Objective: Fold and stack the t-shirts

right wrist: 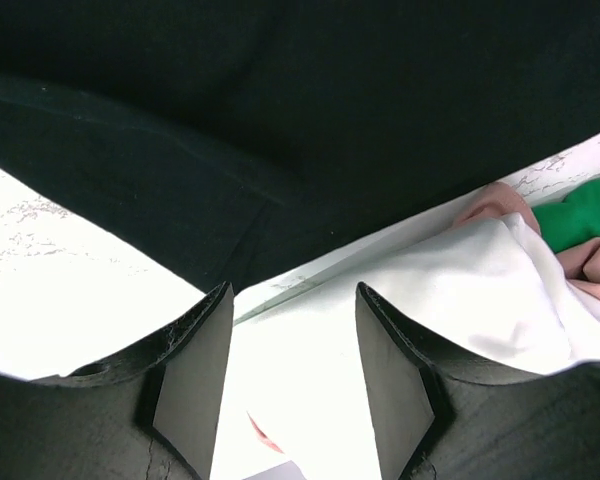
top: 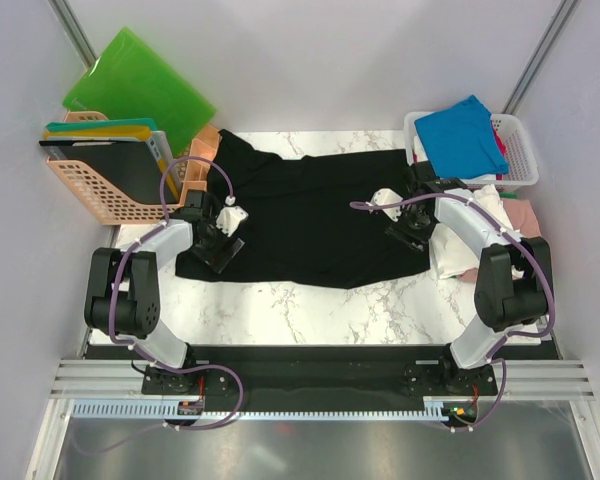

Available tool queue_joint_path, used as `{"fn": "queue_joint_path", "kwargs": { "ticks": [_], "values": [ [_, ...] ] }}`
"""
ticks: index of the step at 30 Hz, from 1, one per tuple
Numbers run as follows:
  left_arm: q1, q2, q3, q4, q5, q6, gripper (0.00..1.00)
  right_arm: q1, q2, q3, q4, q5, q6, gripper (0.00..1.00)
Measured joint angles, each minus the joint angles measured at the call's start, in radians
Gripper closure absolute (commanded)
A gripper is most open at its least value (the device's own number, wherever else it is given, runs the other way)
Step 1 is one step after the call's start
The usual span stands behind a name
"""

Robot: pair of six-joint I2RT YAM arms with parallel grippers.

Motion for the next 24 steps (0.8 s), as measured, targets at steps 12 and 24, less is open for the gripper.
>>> {"fn": "queue_joint_path", "kwargs": {
  "ticks": [12,24],
  "values": [
    [0.0,0.0,0.001,-0.002,-0.001,0.0,0.0,-0.001,0.0,-0.031,0.006,-0.103,0.004,0.26],
    [0.0,0.0,0.003,-0.005,-0.001,-0.001,0.0,0.006,0.08,-0.045,0.043,-0.153,0.004,0.44]
  ]
}}
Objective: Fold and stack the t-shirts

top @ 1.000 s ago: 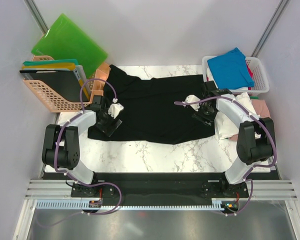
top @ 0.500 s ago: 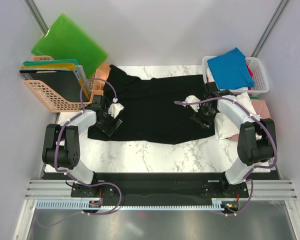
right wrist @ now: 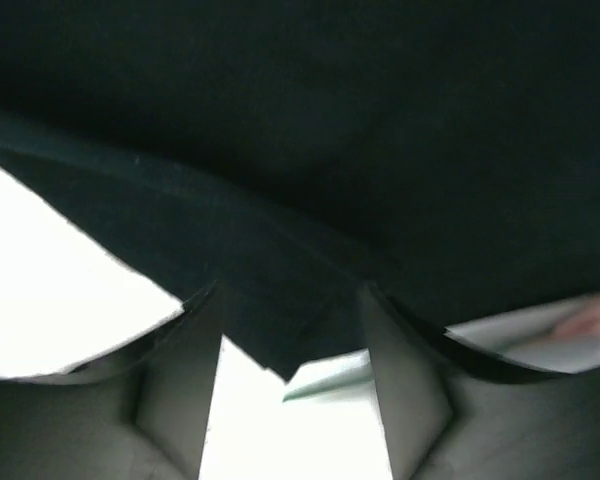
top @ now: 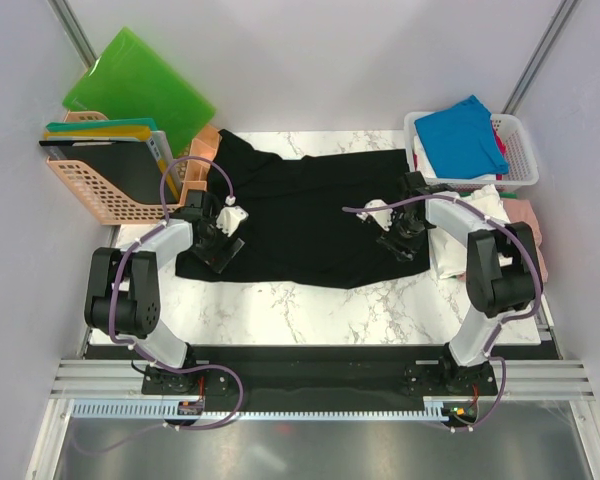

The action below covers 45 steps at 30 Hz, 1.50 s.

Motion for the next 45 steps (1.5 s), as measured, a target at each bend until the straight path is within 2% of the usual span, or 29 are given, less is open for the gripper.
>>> {"fn": "queue_joint_path", "kwargs": {
  "ticks": [1,2,4,11,19,20,21,22,23,24,27,31,40,44,45],
  "values": [
    [0.0,0.0,0.0,0.0,0.0,0.0,0.0,0.0,0.014,0.0,0.006,-0.002,-0.001,0.58],
    [0.0,0.0,0.0,0.0,0.0,0.0,0.0,0.002,0.029,0.0,0.012,-0.003,-0.001,1.0],
    [0.0,0.001,0.0,0.0,0.0,-0.001,0.0,0.003,0.051,0.0,0.027,-0.003,0.008,1.0],
    [0.0,0.008,0.009,-0.01,0.0,-0.002,0.0,0.002,0.051,-0.032,0.075,0.042,0.007,1.0],
    [0.0,0.014,0.013,-0.013,0.001,-0.002,0.0,-0.068,-0.053,-0.015,0.072,0.111,-0.029,0.99],
    [0.0,0.014,0.013,-0.013,0.001,-0.002,0.0,-0.076,-0.054,-0.003,0.073,0.113,-0.034,0.92],
    [0.0,0.014,0.014,-0.014,0.001,-0.002,0.0,-0.084,-0.054,0.006,0.074,0.114,-0.035,0.63],
    [0.0,0.016,0.015,-0.014,0.001,-0.002,0.0,-0.089,-0.054,0.013,0.073,0.115,-0.038,0.48],
    [0.0,0.018,0.016,-0.016,0.001,-0.002,0.0,-0.092,-0.054,0.019,0.068,0.113,-0.04,0.38],
    [0.0,0.019,0.018,-0.016,0.002,-0.002,0.0,-0.093,-0.053,0.026,0.061,0.108,-0.039,0.3],
    [0.0,0.021,0.021,-0.016,0.002,-0.002,0.0,-0.092,-0.044,0.037,0.049,0.077,-0.041,0.23],
    [0.0,0.023,0.024,-0.019,0.002,-0.003,0.0,-0.081,-0.018,0.038,0.043,0.033,-0.04,0.21],
    [-0.01,0.037,0.038,-0.018,0.001,-0.01,0.0,-0.064,0.075,0.074,0.049,-0.025,-0.025,0.27],
    [-0.011,0.042,0.043,-0.017,0.002,-0.013,0.0,-0.041,0.105,0.092,0.055,-0.033,-0.013,0.38],
    [-0.011,0.042,0.044,-0.018,0.001,-0.013,0.0,-0.033,0.11,0.095,0.057,-0.034,-0.008,0.46]
  ]
}}
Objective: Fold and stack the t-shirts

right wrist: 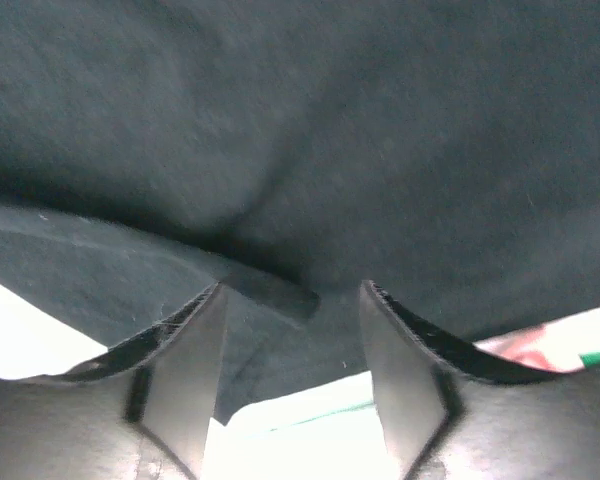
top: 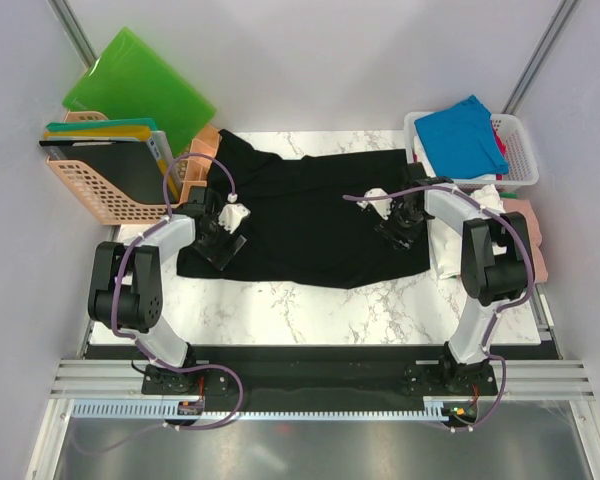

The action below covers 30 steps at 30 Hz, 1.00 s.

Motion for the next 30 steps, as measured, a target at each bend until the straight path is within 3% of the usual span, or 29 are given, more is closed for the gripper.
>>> {"fn": "queue_joint_path", "kwargs": {
  "ticks": [2,3,4,13,22,23,24,25,26,28,30],
  "values": [
    [0.0,0.0,0.0,0.0,0.0,0.0,0.0,0.011,0.009,0.002,0.002,-0.003,0.004,0.67],
    [0.0,0.0,0.0,0.0,0.0,0.0,0.0,0.018,0.013,0.003,0.002,-0.005,0.005,0.92],
    [0.0,0.0,0.0,0.0,0.0,0.0,0.0,0.023,0.016,0.003,0.003,-0.005,0.007,1.0],
    [0.0,0.0,0.001,0.0,0.0,0.0,0.0,0.018,0.0,0.003,0.001,0.031,0.014,1.0],
    [0.0,0.0,0.001,0.0,0.0,0.0,0.0,-0.062,-0.122,0.003,-0.021,0.071,-0.021,1.0],
    [0.0,0.0,0.001,0.0,0.0,0.0,0.0,-0.069,-0.132,0.003,-0.022,0.076,-0.025,0.96],
    [0.0,0.0,0.001,0.0,0.0,0.0,0.0,-0.075,-0.142,0.003,-0.024,0.083,-0.029,0.86],
    [0.0,0.0,0.001,0.0,0.0,0.0,0.0,-0.079,-0.148,0.003,-0.026,0.086,-0.031,0.72],
    [0.0,0.0,0.001,0.0,0.0,0.0,0.0,-0.079,-0.151,0.003,-0.029,0.085,-0.03,0.45],
    [-0.001,0.0,0.001,0.0,0.0,0.0,0.0,-0.079,-0.15,0.0,-0.036,0.079,-0.035,0.31],
    [-0.002,0.0,0.001,0.0,-0.001,0.0,0.0,-0.077,-0.149,-0.01,-0.046,0.064,-0.043,0.26]
  ]
}}
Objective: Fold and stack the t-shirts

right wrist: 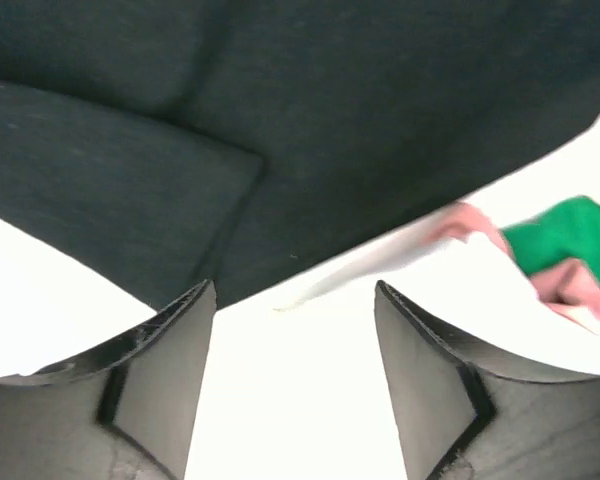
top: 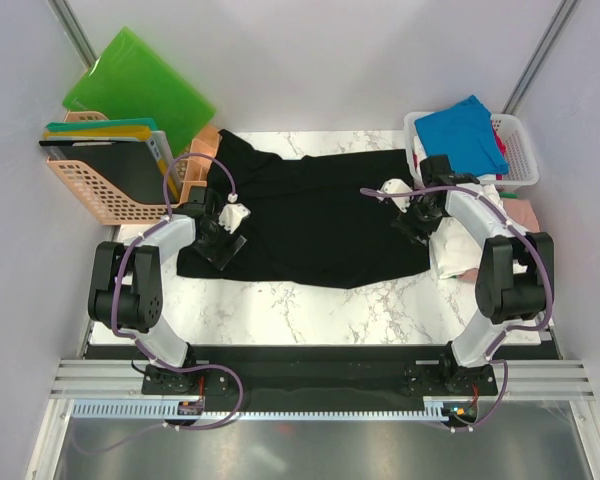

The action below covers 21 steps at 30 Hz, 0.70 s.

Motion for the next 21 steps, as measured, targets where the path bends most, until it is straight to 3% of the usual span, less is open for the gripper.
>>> {"fn": "queue_joint_path", "kwargs": {
  "ticks": [16,19,20,21],
  "values": [
    [-0.005,0.011,0.01,0.003,0.0,-0.003,0.0,0.103,0.136,-0.025,-0.013,-0.08,0.01,0.25],
    [-0.005,0.014,0.014,0.005,0.001,-0.007,0.0,0.117,0.166,-0.021,-0.014,-0.087,0.012,0.4],
    [-0.005,0.015,0.015,0.005,0.001,-0.009,0.0,0.119,0.172,-0.016,-0.016,-0.083,0.012,0.61],
    [-0.005,0.016,0.015,0.006,0.001,-0.01,0.0,0.119,0.172,-0.013,-0.013,-0.084,0.008,0.71]
  ]
}}
